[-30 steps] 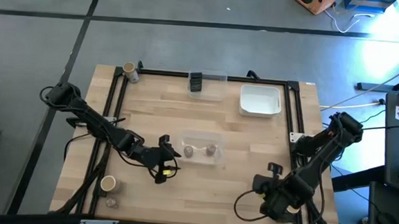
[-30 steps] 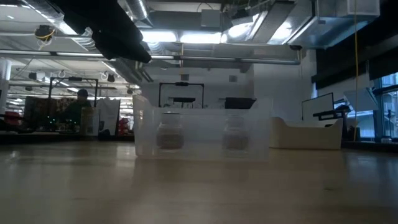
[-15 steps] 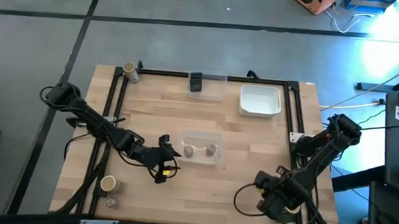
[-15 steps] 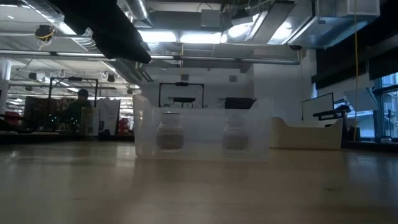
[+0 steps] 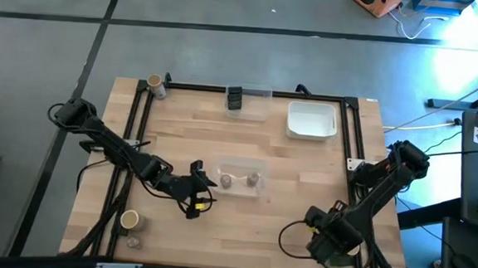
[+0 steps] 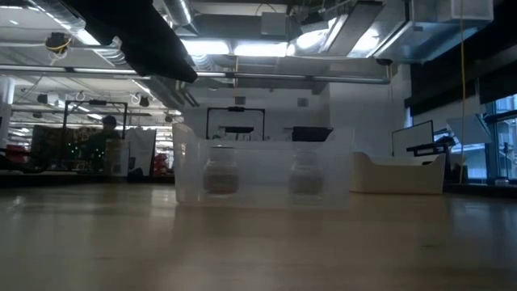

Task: Sort spices by type
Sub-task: Put the right transparent seasoning bottle into the bottom transparent bin

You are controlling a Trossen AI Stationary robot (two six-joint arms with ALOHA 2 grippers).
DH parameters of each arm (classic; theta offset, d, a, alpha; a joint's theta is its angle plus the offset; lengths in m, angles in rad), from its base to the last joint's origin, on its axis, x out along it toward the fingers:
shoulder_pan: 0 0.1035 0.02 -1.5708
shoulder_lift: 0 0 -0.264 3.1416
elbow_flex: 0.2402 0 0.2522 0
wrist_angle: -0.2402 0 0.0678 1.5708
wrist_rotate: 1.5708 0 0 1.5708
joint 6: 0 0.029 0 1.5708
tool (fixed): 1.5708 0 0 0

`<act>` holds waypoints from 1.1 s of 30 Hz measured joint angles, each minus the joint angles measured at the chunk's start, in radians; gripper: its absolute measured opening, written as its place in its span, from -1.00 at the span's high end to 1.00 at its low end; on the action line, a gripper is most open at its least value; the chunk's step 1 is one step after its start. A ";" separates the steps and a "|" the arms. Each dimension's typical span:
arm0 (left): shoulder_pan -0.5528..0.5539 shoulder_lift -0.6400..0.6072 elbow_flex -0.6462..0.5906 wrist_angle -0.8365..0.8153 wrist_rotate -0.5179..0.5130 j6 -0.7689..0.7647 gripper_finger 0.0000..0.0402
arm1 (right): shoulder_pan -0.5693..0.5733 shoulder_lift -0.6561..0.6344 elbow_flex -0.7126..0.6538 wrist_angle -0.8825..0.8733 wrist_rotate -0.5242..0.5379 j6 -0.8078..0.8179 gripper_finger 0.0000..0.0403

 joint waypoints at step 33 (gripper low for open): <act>0.000 0.001 0.000 -0.002 -0.001 0.010 -0.09 | 0.000 0.099 -0.149 0.136 -0.175 -0.100 -0.25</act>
